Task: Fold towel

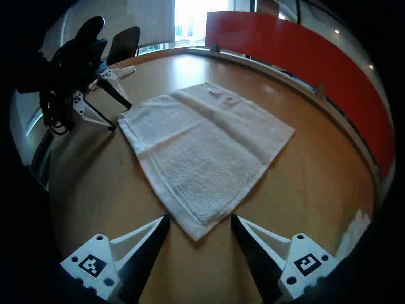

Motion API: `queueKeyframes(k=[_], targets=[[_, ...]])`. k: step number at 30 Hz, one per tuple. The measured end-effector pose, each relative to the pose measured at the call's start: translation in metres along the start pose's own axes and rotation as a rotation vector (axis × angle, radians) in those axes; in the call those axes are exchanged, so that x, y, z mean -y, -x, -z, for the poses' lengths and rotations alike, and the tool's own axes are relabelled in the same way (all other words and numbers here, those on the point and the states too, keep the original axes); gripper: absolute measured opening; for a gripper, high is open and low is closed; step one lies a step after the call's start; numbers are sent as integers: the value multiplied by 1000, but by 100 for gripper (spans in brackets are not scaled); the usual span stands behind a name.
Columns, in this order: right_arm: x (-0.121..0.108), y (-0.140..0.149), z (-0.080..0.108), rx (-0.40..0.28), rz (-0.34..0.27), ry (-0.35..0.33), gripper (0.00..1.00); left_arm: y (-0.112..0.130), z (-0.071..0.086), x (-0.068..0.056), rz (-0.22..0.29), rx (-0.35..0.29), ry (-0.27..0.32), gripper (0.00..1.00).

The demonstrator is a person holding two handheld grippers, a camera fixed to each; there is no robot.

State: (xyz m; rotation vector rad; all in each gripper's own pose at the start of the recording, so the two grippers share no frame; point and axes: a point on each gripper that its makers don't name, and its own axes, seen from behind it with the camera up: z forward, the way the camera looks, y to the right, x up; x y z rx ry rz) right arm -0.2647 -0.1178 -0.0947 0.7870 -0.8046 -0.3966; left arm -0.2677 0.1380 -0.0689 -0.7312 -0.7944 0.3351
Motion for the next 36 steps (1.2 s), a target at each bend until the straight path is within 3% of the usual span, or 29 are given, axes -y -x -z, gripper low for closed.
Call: queueKeyframes(k=[8,15,21,25,29,36], targets=[[1,1,0,-6,-18,-14,83,0,-1,-1,-4,2,-9,90],[5,0,0,-6,-15,-20,62,-1,-1,0,8,3,-17,78],[5,0,1,-8,-19,-18,42,-1,-1,5,27,10,-30,54],[6,-1,1,-9,-18,-20,28,-1,-2,6,31,16,-31,50],[6,-1,-1,-9,-21,-20,25,0,-2,6,30,24,-35,29],[4,-1,-4,-7,-24,-18,19,0,0,3,50,30,-37,18]])
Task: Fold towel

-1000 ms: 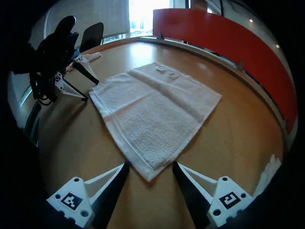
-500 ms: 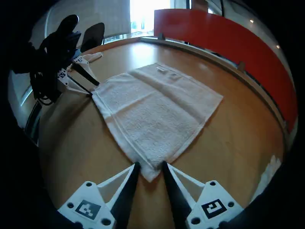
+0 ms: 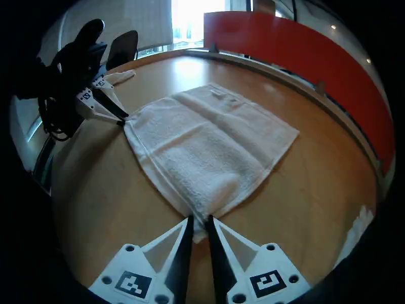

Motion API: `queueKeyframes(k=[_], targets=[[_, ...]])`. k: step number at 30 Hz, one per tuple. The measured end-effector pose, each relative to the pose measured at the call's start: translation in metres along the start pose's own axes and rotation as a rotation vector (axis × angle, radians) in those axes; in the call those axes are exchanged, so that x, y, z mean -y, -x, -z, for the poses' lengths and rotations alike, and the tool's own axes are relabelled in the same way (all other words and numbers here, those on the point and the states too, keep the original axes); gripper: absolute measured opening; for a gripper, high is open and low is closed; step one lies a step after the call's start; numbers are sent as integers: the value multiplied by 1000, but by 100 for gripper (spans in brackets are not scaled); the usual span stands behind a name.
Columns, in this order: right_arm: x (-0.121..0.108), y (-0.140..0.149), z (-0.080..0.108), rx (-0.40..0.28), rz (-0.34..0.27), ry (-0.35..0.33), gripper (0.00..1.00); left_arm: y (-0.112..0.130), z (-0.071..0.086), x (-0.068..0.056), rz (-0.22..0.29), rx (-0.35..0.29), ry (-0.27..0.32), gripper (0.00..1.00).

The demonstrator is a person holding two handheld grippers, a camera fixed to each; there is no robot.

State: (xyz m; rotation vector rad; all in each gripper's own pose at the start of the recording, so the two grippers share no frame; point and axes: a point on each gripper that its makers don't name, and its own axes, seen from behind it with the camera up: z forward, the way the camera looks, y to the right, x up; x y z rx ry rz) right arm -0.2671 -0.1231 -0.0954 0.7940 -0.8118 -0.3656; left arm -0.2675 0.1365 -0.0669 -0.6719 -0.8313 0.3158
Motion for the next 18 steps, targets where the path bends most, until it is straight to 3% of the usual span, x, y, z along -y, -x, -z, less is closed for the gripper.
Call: queueKeyframes(k=[6,18], targets=[[-1,-2,0,1,5,2,17,-2,4,-3,62,-2,8,11],[-5,-6,6,0,3,-1,16,0,8,-9,111,14,16,10]])
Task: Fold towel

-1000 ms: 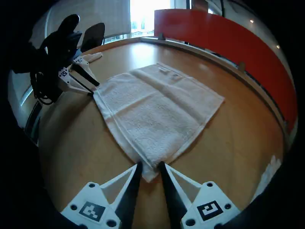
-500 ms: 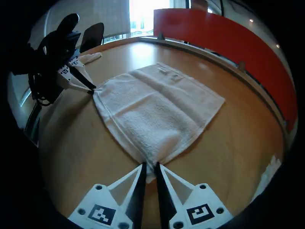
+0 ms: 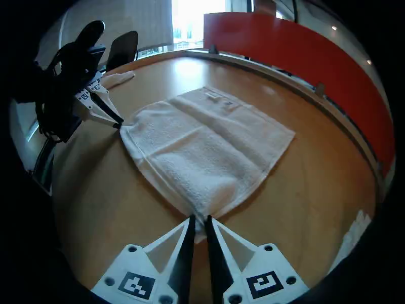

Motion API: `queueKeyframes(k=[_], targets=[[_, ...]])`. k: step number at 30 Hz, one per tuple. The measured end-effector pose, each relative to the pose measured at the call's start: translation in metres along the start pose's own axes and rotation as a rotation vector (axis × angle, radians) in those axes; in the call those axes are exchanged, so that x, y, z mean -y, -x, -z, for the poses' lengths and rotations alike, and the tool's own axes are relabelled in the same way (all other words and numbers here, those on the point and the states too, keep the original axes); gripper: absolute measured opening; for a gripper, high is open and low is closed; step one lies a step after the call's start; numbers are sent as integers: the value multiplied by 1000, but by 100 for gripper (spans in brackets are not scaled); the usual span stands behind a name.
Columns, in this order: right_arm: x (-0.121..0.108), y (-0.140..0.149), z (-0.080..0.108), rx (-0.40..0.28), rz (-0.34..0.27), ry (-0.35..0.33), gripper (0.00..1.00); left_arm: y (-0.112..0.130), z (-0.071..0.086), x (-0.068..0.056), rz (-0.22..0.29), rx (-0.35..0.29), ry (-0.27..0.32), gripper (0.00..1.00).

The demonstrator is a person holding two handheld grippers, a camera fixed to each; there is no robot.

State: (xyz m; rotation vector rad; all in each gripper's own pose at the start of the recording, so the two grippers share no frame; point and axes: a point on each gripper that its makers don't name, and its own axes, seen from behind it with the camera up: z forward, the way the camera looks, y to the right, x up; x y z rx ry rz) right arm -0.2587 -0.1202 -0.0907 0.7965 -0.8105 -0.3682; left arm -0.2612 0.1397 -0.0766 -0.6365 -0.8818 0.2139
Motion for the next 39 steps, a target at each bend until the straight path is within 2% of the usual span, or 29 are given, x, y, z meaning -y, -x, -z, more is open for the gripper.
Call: queueKeyframes(k=[3,5,7,12,20,25,39], targets=[[1,0,0,0,2,0,16,0,-1,-1,-8,6,-11,10],[2,0,1,1,3,-2,16,1,-2,-2,-28,15,-17,9],[3,0,1,1,4,-3,16,1,-2,-2,-47,25,-21,4],[4,-1,4,-2,5,0,15,-1,-1,-4,-84,38,-23,3],[2,-6,9,-16,-1,1,15,-5,6,-5,-28,30,-12,3],[2,-11,13,-23,0,6,15,-7,13,-7,-24,28,-7,3],[9,-42,47,-55,19,10,15,-26,52,-14,21,8,10,3]])
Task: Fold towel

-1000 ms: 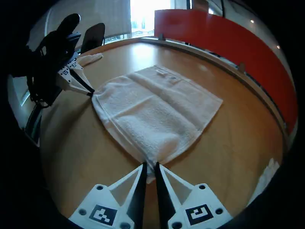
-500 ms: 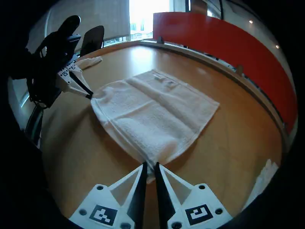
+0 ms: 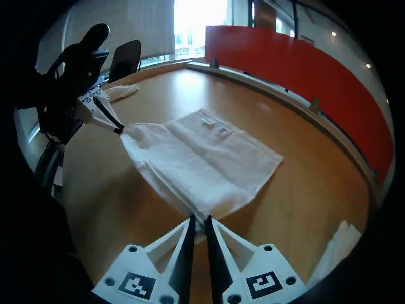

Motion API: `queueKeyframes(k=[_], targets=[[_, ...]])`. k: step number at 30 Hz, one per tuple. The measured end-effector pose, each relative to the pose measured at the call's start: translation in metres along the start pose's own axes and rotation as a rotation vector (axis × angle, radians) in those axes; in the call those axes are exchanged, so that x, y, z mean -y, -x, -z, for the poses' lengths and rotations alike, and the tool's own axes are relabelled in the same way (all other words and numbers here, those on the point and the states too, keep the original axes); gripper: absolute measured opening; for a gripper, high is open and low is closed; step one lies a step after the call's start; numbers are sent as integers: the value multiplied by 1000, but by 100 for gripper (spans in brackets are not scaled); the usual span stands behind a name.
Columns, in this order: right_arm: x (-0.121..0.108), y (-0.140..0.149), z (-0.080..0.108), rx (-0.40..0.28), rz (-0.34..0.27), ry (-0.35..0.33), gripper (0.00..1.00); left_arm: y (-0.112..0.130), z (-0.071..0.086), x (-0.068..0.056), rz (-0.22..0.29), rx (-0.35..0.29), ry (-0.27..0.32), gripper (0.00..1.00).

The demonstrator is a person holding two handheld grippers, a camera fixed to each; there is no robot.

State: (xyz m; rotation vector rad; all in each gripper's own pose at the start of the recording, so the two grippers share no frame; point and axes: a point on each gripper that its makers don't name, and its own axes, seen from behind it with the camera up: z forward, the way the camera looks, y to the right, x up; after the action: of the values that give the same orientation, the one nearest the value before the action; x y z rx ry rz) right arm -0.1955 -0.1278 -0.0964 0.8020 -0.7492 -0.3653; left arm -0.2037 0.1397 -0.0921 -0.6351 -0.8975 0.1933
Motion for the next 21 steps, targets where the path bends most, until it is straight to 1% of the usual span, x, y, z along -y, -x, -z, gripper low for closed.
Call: queueKeyframes(k=[6,21], targets=[[5,-13,13,-13,7,-9,15,-4,15,-4,2,-4,4,3],[16,-24,39,-18,2,-12,15,-15,42,-11,15,-13,6,2]])
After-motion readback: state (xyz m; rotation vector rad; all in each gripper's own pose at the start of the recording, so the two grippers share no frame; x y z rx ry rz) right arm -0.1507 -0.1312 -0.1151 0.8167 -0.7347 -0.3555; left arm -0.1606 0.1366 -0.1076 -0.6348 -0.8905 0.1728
